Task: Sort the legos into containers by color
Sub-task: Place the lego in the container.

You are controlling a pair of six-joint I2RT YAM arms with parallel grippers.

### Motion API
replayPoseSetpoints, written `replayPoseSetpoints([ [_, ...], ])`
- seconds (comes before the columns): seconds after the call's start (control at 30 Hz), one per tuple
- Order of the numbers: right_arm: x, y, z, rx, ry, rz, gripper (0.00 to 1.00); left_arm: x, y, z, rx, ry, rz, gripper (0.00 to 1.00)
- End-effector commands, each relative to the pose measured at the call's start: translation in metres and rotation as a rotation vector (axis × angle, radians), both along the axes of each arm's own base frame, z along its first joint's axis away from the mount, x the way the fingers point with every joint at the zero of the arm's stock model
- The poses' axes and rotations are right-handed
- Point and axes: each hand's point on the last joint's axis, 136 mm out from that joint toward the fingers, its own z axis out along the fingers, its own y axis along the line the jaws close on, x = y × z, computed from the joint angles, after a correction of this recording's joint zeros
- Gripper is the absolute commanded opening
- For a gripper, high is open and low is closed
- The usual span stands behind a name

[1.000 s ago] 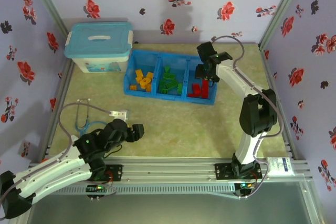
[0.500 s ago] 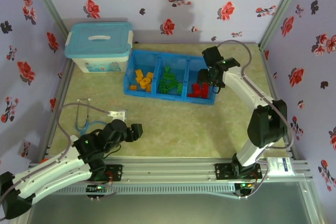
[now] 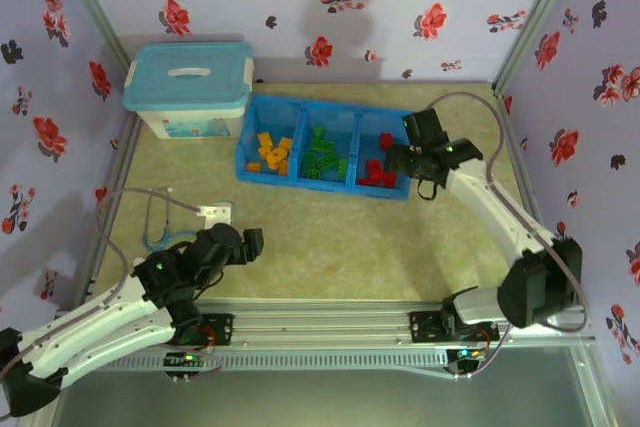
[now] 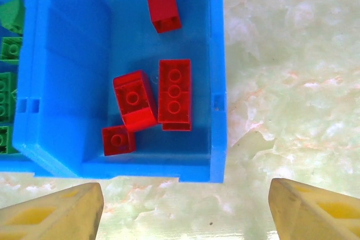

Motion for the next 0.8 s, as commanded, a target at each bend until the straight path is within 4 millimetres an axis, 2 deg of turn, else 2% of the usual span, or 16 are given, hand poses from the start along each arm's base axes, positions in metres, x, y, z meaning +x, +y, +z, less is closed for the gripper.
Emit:
replayPoseSetpoints([
  [0.0, -0.005, -0.009, 0.023, 0.018, -0.131, -0.016, 0.8, 0.008, 0.031, 0.02, 0.132, -0.085, 0.092, 0.85],
  [0.17, -0.025, -0.03, 0.039, -0.004, -0.26, -0.049, 0.84, 0.014, 0.056, 0.037, 0.219, -0.163, 0.191, 0.88],
  [0.37, -0.047, -0.063, 0.047, -0.064, -0.398, -0.143, 0.9, 0.019, 0.078, 0.053, 0.303, -0.252, 0.282, 0.9],
  [0.4, -0.05, -0.069, 0.047, -0.07, -0.427, -0.165, 0.99, 0.02, 0.083, 0.055, 0.32, -0.267, 0.301, 0.9],
  [0.43, -0.053, -0.074, 0.047, -0.078, -0.454, -0.183, 0.99, 0.021, 0.086, 0.058, 0.334, -0.283, 0.319, 0.91],
  [0.57, -0.062, -0.085, 0.04, -0.12, -0.559, -0.18, 0.99, 0.025, 0.097, 0.07, 0.392, -0.359, 0.385, 0.91],
  [0.6, -0.065, -0.089, 0.038, -0.13, -0.577, -0.186, 0.99, 0.027, 0.097, 0.074, 0.41, -0.382, 0.391, 0.95],
  [0.7, -0.074, -0.102, 0.027, -0.185, -0.582, -0.217, 0.99, 0.034, 0.095, 0.084, 0.491, -0.448, 0.401, 0.95],
  [0.77, -0.078, -0.103, 0.019, -0.226, -0.579, -0.184, 0.99, 0.04, 0.096, 0.086, 0.551, -0.485, 0.421, 0.96],
])
